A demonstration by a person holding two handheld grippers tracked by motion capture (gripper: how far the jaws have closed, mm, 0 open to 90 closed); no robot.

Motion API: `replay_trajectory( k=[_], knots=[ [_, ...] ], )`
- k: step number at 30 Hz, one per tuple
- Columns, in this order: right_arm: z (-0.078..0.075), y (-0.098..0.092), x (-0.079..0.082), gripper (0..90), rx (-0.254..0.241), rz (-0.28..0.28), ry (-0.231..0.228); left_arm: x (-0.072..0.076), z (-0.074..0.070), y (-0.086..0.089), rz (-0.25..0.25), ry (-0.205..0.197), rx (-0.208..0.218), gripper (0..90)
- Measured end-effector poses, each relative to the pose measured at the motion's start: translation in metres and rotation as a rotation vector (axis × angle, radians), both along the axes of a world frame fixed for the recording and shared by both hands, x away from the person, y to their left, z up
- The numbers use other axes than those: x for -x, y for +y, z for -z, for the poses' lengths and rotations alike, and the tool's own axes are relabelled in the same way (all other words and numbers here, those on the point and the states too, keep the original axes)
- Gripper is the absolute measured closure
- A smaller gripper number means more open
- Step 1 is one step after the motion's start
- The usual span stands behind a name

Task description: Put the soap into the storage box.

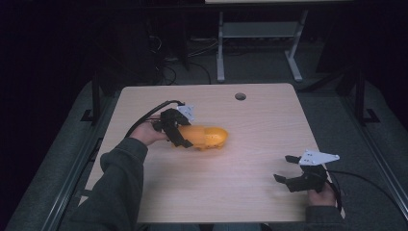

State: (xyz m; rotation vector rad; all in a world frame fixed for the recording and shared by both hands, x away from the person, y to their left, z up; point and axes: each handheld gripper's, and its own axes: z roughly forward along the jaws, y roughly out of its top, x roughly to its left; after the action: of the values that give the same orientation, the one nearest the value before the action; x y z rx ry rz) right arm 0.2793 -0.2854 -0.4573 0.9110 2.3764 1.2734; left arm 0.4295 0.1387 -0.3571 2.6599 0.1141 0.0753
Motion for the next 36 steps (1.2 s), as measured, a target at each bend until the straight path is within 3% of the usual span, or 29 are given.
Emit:
replay_trajectory(
  k=[10, 15, 25, 29, 36],
  knots=[
    [-0.001, -0.002, 0.001, 13.5, -0.009, 0.004, -0.007, -0.015, -0.004, -0.022, 0.038, 0.014, 0.005, 21.0],
    [-0.001, 0.000, 0.000, 13.5, 0.002, -0.001, -0.010, -0.023, -0.004, -0.031, 0.034, 0.017, 0.010, 21.0],
    [-0.002, 0.002, 0.000, 13.5, 0.002, -0.004, -0.010, -0.034, 0.005, -0.056, 0.057, 0.034, 0.014, 21.0],
    [-0.002, 0.002, 0.000, 13.5, 0.003, -0.008, -0.011, -0.039, 0.009, -0.062, 0.060, 0.050, 0.031, 21.0],
    [-0.002, 0.004, -0.001, 13.5, 0.010, -0.018, -0.003, -0.041, 0.019, -0.068, 0.062, 0.069, 0.016, 21.0]
  ],
)
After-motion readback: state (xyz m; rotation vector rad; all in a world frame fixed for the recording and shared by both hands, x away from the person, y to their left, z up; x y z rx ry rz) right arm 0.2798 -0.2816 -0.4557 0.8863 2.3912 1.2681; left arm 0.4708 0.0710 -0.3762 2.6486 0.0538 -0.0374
